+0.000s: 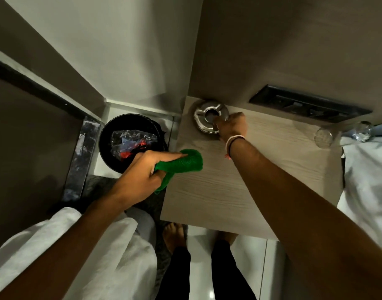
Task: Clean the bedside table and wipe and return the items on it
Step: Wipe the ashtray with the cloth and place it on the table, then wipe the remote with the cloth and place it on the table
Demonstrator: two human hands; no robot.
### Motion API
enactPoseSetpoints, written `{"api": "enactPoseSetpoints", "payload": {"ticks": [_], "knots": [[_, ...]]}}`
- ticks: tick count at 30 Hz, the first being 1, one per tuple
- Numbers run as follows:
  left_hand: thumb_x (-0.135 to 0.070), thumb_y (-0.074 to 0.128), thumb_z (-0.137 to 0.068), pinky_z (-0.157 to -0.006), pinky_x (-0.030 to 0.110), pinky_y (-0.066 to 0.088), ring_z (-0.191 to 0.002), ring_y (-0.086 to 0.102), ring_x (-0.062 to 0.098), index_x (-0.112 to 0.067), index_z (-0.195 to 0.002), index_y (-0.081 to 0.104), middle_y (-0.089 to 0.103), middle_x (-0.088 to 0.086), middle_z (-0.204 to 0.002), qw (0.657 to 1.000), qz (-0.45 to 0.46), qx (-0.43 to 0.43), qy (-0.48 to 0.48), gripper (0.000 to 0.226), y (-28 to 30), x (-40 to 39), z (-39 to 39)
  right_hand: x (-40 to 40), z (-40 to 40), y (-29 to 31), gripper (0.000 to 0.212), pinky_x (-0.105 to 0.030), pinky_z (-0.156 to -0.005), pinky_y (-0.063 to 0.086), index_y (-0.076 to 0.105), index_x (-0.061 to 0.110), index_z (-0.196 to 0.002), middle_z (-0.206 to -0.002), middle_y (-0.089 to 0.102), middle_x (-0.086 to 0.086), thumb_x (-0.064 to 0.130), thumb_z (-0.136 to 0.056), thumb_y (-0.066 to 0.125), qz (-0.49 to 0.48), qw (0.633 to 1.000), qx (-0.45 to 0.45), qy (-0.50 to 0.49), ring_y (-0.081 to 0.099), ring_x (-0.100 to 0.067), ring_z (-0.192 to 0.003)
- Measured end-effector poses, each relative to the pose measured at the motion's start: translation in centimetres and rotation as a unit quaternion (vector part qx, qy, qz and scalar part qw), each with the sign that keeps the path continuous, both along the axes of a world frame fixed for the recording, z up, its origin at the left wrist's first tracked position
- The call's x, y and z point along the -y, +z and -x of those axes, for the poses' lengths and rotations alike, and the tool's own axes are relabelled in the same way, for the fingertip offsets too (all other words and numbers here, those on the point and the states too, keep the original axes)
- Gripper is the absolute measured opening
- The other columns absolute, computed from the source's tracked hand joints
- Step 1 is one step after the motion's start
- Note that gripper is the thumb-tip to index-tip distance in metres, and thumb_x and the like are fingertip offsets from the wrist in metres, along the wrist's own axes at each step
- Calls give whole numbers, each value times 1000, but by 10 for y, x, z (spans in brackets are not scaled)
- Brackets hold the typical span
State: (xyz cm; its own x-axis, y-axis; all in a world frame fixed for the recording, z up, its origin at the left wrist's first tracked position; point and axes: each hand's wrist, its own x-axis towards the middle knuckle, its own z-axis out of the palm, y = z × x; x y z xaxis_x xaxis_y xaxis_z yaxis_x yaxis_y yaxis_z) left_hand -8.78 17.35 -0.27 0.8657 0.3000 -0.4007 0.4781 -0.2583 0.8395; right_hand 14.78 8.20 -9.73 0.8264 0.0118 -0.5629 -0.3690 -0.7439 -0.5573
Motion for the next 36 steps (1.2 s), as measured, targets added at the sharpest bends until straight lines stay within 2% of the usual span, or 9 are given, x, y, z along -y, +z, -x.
{"api": "enactPoseSetpoints", "payload": {"ticks": [8,10,13,16,18,21,26,28,36], "knots": [[17,50,-82,-75,46,62,-90,74,16,-29,-131,64,74,-9,-114,998,-45,-8,-42,69,0,12,-20,22,15,-8,48,-28,-85,50,69,6,-109,-111,75,-11,42,-80,81,-8,999,34,24,69,-26,-107],[16,50,-82,-63,29,62,-72,71,7,-34,-132,62,75,-5,-113,996,-65,-24,-58,71,3,19,-29,35,13,-6,50,-32,-94,52,69,5,-114,-113,75,-11,42,-83,78,-47,999,27,-2,68,-26,-110],[15,50,-83,-50,3,40,-58,60,-6,-33,-132,62,72,-1,-120,989,-118,-32,-81,70,14,32,-43,66,15,12,50,-40,-96,54,63,6,-126,-105,73,-10,42,-92,68,-111,992,41,-35,69,-27,-106],[16,51,-80,-82,21,57,-96,65,-4,-32,-132,63,67,-3,-132,981,-173,-4,-88,72,31,57,-70,120,20,47,49,-39,-89,57,60,12,-131,-98,68,-1,46,-96,61,-131,979,157,4,67,-19,-98],[20,49,-79,-113,34,42,-129,56,7,-28,-133,62,61,-5,-140,979,-169,31,-108,74,44,94,-100,175,14,68,50,-36,-90,54,57,14,-135,-116,66,-7,47,-98,55,-103,956,272,37,62,-20,-108],[24,46,-75,-121,37,32,-140,45,9,-23,-135,60,55,-3,-146,967,-177,101,-155,77,67,154,-140,251,1,95,58,-40,-104,45,51,13,-145,-132,60,-12,49,-99,47,-18,907,420,12,55,-25,-124],[27,44,-66,-120,21,28,-139,48,21,-11,-134,61,54,4,-145,906,-236,262,-233,80,100,301,-201,406,-9,140,69,-55,-123,17,37,19,-155,-162,31,-16,58,-98,37,121,873,455,-130,22,-31,-154],[27,42,-66,-121,27,30,-140,47,27,-8,-134,61,54,10,-144,868,-258,323,-276,78,108,368,-220,469,-5,152,71,-57,-123,12,34,20,-156,-165,24,-16,60,-98,35,157,863,445,-182,14,-33,-155],[9,41,-88,-110,42,44,-137,49,36,-10,-131,64,57,14,-142,754,-266,445,-403,53,102,601,-232,687,53,157,64,-60,-122,14,39,22,-154,-164,25,-20,57,-100,38,302,792,389,-359,17,-38,-154]]}}
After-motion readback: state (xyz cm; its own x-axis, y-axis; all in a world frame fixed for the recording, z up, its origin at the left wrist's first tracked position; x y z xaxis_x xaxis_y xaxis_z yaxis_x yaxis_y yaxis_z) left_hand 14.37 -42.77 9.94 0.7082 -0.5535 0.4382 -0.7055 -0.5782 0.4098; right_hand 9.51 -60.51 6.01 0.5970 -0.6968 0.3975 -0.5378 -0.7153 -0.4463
